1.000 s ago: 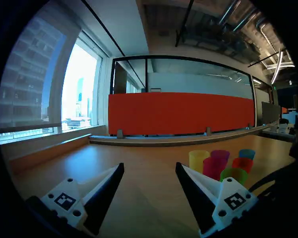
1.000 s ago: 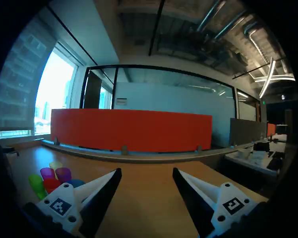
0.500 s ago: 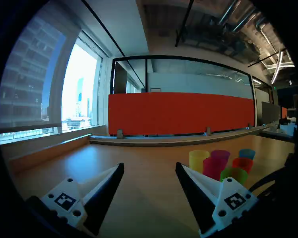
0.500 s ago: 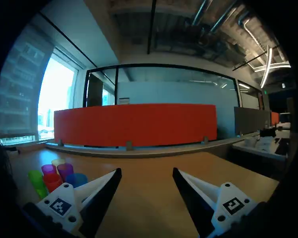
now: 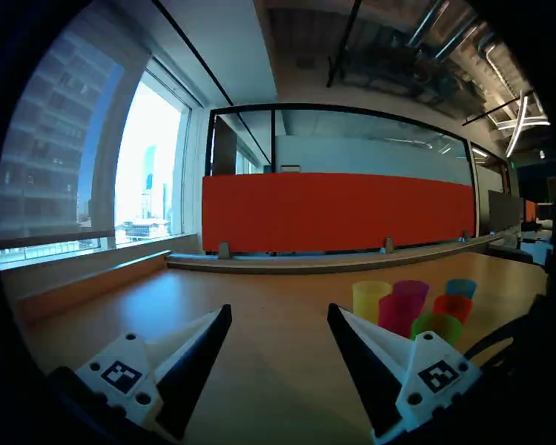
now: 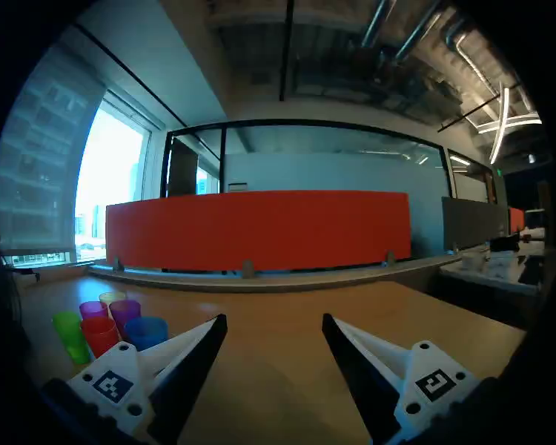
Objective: Pour water
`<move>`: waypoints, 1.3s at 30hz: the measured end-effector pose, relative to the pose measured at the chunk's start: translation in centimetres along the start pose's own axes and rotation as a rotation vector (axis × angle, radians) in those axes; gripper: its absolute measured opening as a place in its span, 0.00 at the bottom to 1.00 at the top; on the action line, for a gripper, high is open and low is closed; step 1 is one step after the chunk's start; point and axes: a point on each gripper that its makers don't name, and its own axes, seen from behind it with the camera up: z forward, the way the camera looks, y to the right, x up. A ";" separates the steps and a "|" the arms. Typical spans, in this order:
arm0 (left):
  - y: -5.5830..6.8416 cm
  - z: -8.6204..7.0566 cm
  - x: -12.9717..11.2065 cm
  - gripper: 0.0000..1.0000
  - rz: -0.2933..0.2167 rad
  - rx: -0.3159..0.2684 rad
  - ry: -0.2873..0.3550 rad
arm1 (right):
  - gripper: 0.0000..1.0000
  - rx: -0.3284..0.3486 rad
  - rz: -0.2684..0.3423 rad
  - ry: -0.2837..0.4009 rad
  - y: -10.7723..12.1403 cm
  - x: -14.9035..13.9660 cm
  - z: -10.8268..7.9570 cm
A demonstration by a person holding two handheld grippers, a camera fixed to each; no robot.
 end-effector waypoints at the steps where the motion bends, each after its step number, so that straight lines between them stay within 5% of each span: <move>1: 0.0 0.0 0.0 0.96 0.000 0.000 0.000 | 1.00 -0.001 -0.003 -0.001 0.0 -0.1 0.0; 39: 0.0 0.0 0.0 0.96 0.000 0.000 0.000 | 1.00 -0.012 -0.025 -0.029 -0.4 -0.7 -0.1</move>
